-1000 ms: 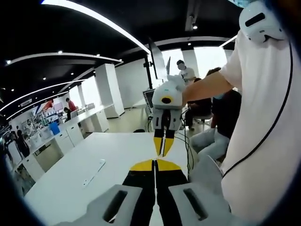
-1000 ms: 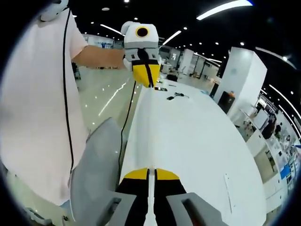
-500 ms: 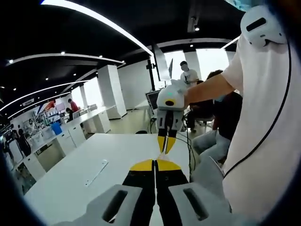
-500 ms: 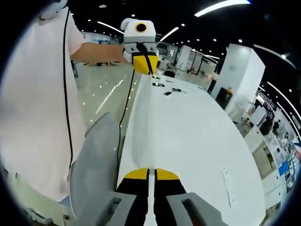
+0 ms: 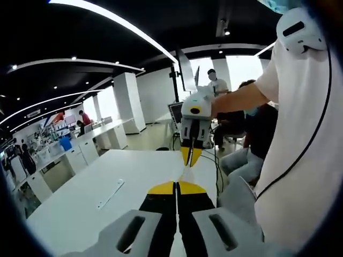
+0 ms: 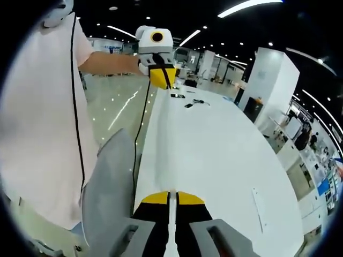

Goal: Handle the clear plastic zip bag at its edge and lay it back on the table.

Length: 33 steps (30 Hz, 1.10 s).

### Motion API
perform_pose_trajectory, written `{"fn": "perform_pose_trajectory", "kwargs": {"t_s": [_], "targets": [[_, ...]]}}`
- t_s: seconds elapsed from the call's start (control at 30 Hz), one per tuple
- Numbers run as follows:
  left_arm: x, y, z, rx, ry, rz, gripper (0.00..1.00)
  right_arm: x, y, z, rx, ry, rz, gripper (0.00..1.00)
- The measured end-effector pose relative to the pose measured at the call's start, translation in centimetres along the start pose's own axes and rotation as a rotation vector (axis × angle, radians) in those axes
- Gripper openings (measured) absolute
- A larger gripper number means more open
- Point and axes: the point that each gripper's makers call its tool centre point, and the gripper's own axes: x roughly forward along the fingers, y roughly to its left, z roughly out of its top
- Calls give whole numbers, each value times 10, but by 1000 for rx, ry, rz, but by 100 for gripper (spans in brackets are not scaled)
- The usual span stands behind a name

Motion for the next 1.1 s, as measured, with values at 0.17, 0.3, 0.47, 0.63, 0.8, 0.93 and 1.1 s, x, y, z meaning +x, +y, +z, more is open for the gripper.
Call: {"fn": "perform_pose_trajectory", "kwargs": {"t_s": [0.17,0.3,0.47,0.63,0.8,0.93,1.1], "targets": [[0,-2,-5,-3,15,-2,0,-4,1,1,1,9,0,0],[0,-3,-9,-1,28,-6,0,-6,3,2,-1,21,1,0],[1,-6,-15,16,51,-17,0,-9,3,2,8,33,-1,0],[2,-8,-17,24,64,-21,0,-13,5,5,2,51,0,0],[5,-12,-16,31,66,-23,0,-16,4,5,2,70,-1,0],[7,-15,-17,39,76,-28,0,-17,5,4,-10,95,0,0],[8,-15,-18,33,77,-33,0,-17,6,3,-24,123,0,0]]}}
